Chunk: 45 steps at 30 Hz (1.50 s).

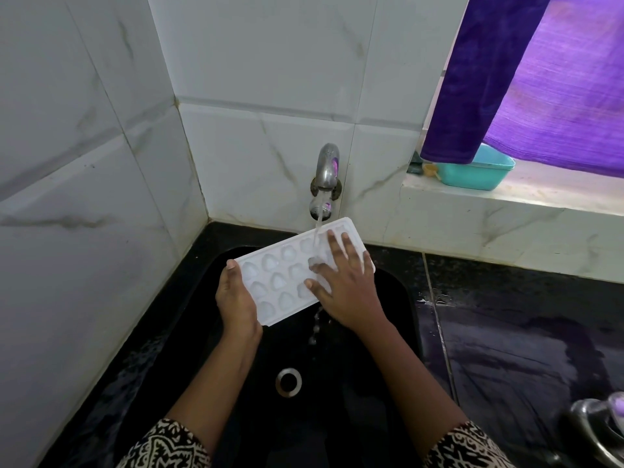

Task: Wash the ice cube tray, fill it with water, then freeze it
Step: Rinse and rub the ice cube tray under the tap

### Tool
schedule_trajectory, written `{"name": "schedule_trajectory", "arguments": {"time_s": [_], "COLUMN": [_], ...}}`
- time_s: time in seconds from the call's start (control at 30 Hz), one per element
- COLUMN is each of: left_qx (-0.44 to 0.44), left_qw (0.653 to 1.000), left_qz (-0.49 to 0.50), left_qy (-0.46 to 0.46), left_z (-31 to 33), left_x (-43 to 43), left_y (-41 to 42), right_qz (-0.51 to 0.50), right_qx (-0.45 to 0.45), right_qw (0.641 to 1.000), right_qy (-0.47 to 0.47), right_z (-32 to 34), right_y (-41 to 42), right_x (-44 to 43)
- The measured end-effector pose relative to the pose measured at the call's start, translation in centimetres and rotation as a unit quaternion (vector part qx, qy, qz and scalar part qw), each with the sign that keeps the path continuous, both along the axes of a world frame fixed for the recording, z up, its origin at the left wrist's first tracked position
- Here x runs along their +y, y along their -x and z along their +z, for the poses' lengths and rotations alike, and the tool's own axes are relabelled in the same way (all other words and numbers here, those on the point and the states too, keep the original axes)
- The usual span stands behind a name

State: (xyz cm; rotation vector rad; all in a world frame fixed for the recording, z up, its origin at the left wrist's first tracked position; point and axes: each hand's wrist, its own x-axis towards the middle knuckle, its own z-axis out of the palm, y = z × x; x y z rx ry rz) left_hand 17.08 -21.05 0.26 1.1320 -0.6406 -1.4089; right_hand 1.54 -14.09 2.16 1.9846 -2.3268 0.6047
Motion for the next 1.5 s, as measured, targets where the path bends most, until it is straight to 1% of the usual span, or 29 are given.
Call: {"name": "schedule_trajectory", "arguments": {"time_s": [0.1,0.27,0.4,0.5,0.57,0.7,0.83,1.0,1.13,1.3,1.43,1.5], "left_qx": [-0.003,-0.001,-0.008,-0.004,-0.002,-0.001,-0.004,-0.005,0.000,-0.003,0.004,0.000], "left_qw": [1.000,1.000,1.000,1.000,1.000,1.000,1.000,1.000,1.000,1.000,1.000,1.000], "left_qz": [-0.008,0.001,-0.002,0.002,0.006,0.000,0.007,0.001,0.018,0.009,0.015,0.015], "left_qy": [-0.002,0.004,0.008,0.005,0.007,0.015,0.019,0.012,0.014,0.014,0.010,0.012], "left_z": [-0.1,0.1,0.0,0.0,0.0,0.2,0.5,0.0,0.4,0.4,0.7,0.5], "left_x": [0.4,-0.1,0.0,-0.1,-0.3,-0.1,-0.3,0.2,-0.1,0.2,-0.2,-0.2], "left_y": [0.3,0.0,0.2,0.2,-0.1,0.1,0.2,0.2,0.1,0.2,0.1,-0.2], "right_qz": [-0.027,0.008,-0.029,-0.006,-0.001,-0.030,0.000,-0.026,0.007,-0.024,0.011,0.003], "right_qx": [-0.002,0.016,0.010,0.029,0.024,0.017,0.002,0.005,0.000,-0.008,0.003,0.005], "right_qw": [0.999,1.000,0.999,1.000,1.000,0.999,1.000,1.000,1.000,1.000,1.000,1.000], "right_qy": [0.031,-0.004,0.021,0.009,0.011,0.013,-0.002,0.011,-0.017,0.010,-0.009,-0.011], "right_z": [0.3,-0.1,0.4,0.0,-0.1,0.2,-0.1,0.3,-0.3,0.4,0.1,0.2], "right_y": [0.1,-0.1,-0.1,-1.0,-0.2,-0.2,-0.5,0.0,-0.7,0.1,-0.3,0.5], "right_x": [0.0,0.1,-0.2,-0.4,-0.1,-0.2,-0.2,-0.2,-0.3,-0.4,-0.4,-0.3]}}
